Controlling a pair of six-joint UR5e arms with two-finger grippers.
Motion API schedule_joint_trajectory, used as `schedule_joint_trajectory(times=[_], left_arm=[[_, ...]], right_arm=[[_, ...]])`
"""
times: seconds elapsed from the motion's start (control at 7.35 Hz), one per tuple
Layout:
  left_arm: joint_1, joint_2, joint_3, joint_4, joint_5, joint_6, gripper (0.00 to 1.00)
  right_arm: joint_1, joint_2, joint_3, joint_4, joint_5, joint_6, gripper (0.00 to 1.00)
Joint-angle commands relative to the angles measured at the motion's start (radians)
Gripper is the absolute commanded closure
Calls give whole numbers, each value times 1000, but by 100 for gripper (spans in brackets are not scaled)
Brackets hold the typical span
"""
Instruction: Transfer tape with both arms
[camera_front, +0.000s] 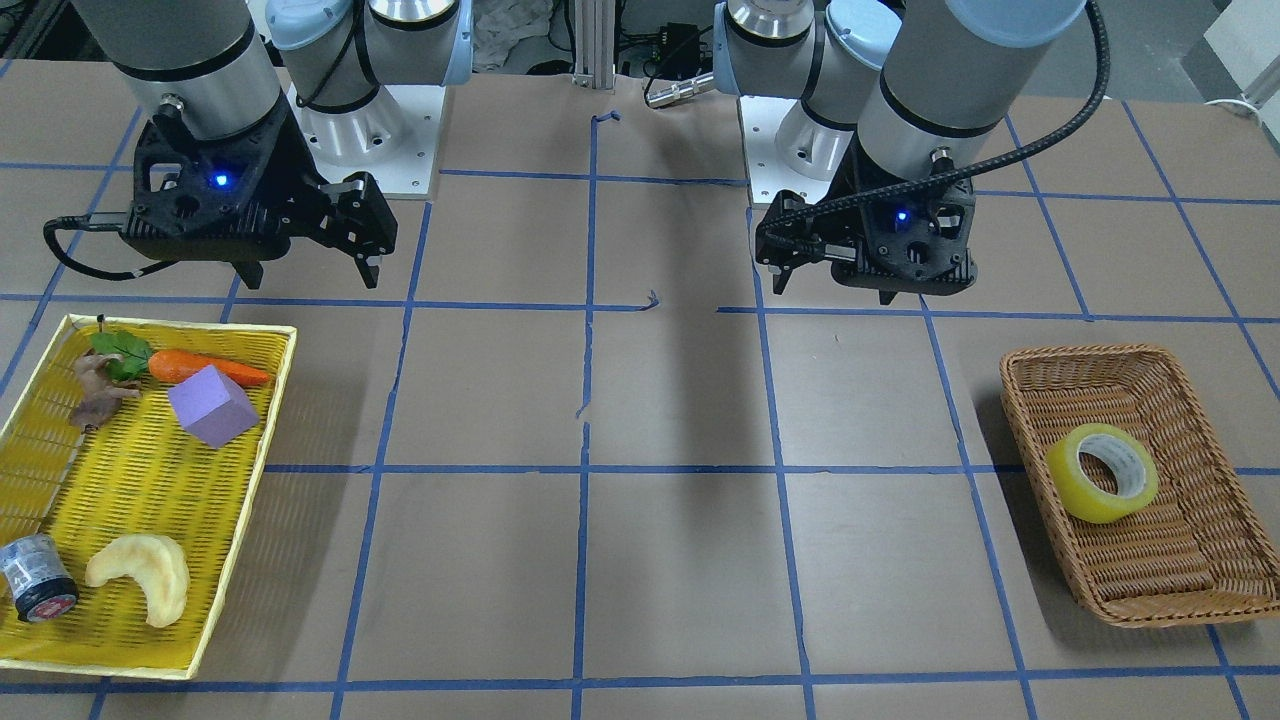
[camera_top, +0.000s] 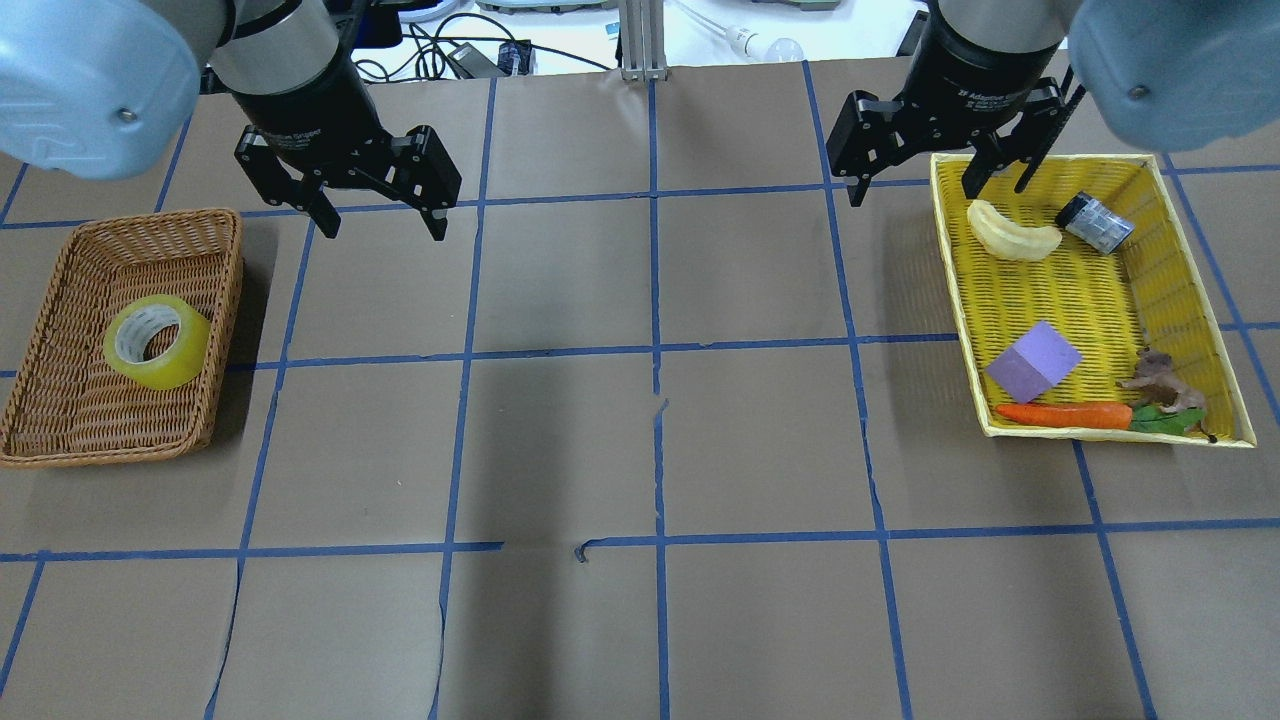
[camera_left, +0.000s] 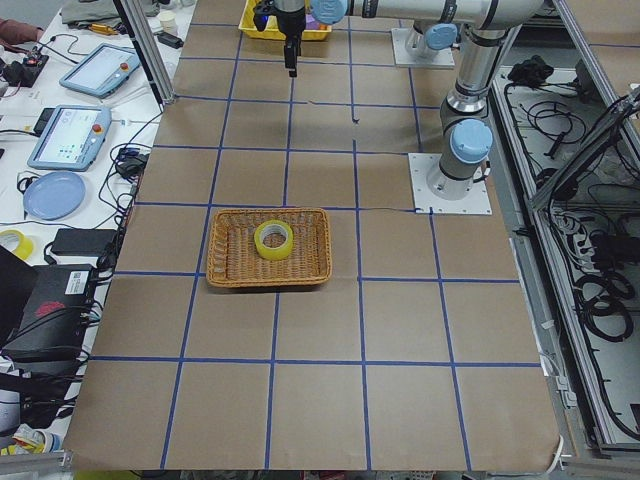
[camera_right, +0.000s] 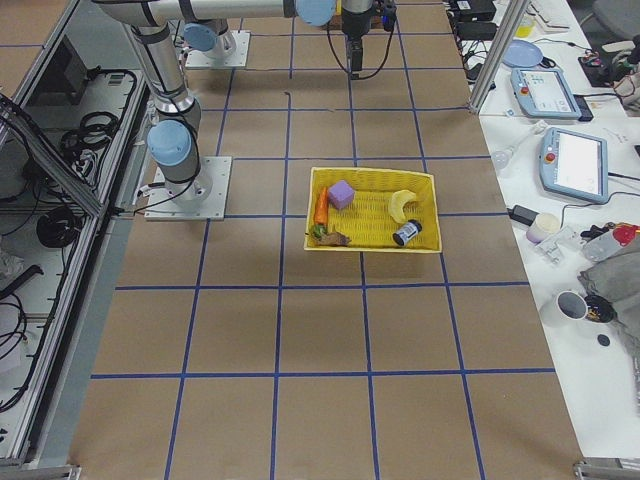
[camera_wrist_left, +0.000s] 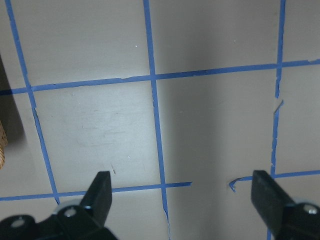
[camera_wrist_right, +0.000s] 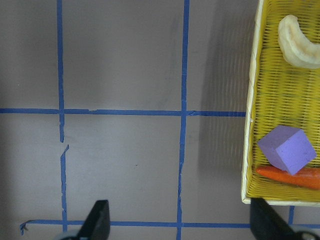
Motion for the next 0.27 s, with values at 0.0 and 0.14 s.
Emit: schedule_joint_trajectory(times=[0.0, 0.14], left_arm=[[-5, 1, -3, -2, 0, -1, 0], [-5, 2, -6, -2, 3, 4, 0]], right_arm=[[-5, 1, -8, 0, -1, 1, 0], [-10, 1, -13, 0, 2, 3, 0]])
